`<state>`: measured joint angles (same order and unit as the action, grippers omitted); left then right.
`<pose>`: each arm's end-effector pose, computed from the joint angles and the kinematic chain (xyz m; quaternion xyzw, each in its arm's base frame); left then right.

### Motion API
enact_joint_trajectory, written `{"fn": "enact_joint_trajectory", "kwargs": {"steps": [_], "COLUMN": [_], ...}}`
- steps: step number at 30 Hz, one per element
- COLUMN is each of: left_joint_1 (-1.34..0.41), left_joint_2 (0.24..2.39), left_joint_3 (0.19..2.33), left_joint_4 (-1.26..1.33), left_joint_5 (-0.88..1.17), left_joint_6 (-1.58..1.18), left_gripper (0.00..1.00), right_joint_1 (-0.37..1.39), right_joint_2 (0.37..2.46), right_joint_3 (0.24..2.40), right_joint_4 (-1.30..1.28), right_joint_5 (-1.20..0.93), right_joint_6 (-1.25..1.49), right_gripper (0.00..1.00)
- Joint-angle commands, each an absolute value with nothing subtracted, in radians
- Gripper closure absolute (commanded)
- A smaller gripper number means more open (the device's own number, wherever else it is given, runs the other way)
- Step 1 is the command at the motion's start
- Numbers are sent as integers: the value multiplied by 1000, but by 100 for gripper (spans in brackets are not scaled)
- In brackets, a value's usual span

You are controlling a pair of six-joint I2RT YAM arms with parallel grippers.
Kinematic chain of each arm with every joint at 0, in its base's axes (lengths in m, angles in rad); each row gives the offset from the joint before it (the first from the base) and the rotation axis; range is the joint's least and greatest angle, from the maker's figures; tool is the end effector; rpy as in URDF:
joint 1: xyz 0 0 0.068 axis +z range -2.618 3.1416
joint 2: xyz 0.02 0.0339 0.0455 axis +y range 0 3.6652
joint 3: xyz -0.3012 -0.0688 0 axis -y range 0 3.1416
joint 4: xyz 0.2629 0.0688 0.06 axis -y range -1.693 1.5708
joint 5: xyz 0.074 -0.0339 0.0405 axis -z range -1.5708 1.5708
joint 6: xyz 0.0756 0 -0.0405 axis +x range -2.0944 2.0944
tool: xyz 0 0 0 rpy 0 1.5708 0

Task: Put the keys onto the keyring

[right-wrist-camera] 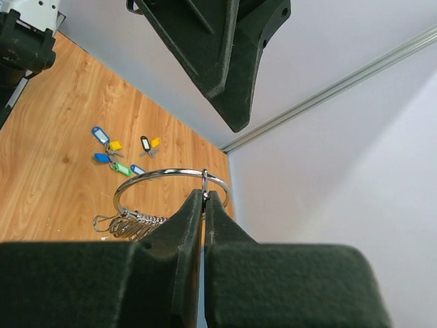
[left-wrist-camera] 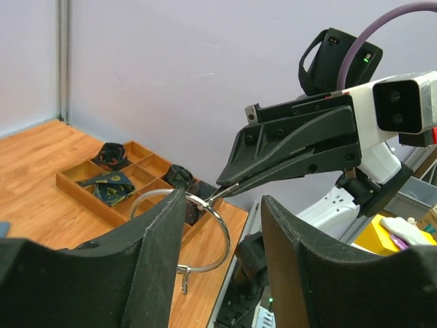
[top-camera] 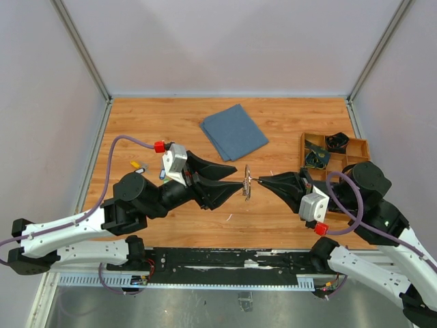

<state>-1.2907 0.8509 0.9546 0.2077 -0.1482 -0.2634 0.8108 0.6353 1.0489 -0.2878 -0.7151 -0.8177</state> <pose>0.0711 -0.2067 0.4724 0.2365 0.5409 -0.5341 0.6052 0.0497 0.1242 0.4693 -0.6307 0.2343 0.2290 0.7035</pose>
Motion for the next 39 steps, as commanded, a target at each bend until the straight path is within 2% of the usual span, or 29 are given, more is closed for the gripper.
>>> {"fn": "enact_joint_trajectory", "kwargs": {"steps": [1,10,17,24,39], "left_joint_1": [-1279,-1279,-1279,-1279,-1279], "left_joint_2": [848,831,848,871,867], "left_joint_3": [956,1004,1043,1085,1109], "left_joint_4": [226,123,62,1,-33], "left_joint_5": [-144,-199,-153,-154,-180], "left_joint_6": [-237,12,157,285,274], "left_gripper": [48,48,52,49,52], "right_joint_1": [817,817,817,816,817], "right_joint_2": [638,655,675,683,712], "right_joint_3": [1035,1053,1081,1105,1133], "right_joint_4": [-216,-208,-201,-193,-212], "right_joint_5": [-728,-706,-697,-643,-578], "right_joint_6": [-867,-743,-573,-454,-377], "right_gripper": [100,100,100,99,99]}}
